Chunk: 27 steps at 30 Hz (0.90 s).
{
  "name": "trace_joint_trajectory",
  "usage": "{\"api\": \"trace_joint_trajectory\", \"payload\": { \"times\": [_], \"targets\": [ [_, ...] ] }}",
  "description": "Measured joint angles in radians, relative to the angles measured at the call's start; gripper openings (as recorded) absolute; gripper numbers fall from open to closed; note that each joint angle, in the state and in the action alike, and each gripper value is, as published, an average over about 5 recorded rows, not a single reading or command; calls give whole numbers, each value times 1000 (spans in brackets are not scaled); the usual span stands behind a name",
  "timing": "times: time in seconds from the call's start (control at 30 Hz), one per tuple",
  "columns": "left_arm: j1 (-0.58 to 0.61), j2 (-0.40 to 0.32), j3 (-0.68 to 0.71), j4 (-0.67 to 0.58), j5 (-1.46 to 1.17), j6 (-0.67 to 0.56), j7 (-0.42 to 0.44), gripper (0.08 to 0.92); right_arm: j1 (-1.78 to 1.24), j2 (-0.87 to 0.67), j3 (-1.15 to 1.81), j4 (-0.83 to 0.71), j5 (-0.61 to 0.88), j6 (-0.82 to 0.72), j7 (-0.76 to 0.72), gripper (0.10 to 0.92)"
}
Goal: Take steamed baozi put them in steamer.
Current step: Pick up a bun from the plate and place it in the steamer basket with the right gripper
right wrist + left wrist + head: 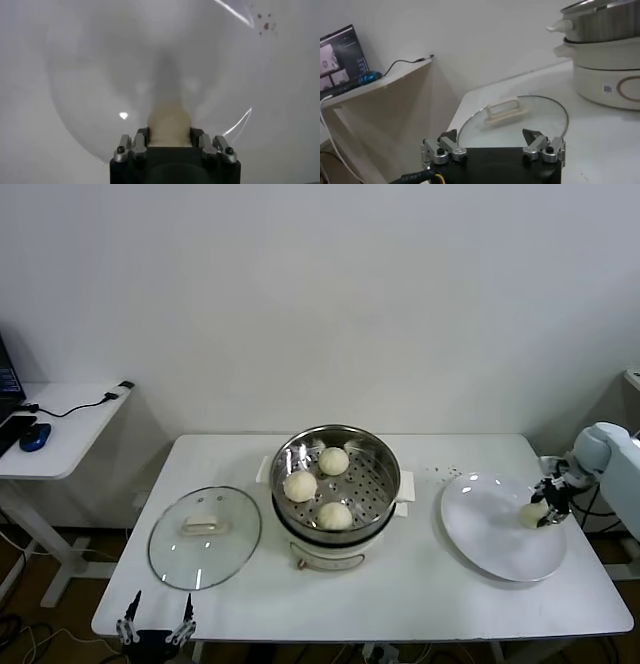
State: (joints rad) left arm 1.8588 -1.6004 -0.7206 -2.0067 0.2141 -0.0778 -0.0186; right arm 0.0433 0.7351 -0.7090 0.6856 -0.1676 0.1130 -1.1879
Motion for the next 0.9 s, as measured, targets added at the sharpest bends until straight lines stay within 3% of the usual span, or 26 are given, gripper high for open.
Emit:
{"api": "trace_joint_trajectory", "payload": {
  "times": [0.4,0.9],
  "targets": [
    [4,-1,22,5,-12,-19,3,823,391,57,-448,201,422,-145,46,543],
    [5,11,49,1,-24,-34,-2,823,790,238,-939,481,930,-320,195,544]
  ]
}}
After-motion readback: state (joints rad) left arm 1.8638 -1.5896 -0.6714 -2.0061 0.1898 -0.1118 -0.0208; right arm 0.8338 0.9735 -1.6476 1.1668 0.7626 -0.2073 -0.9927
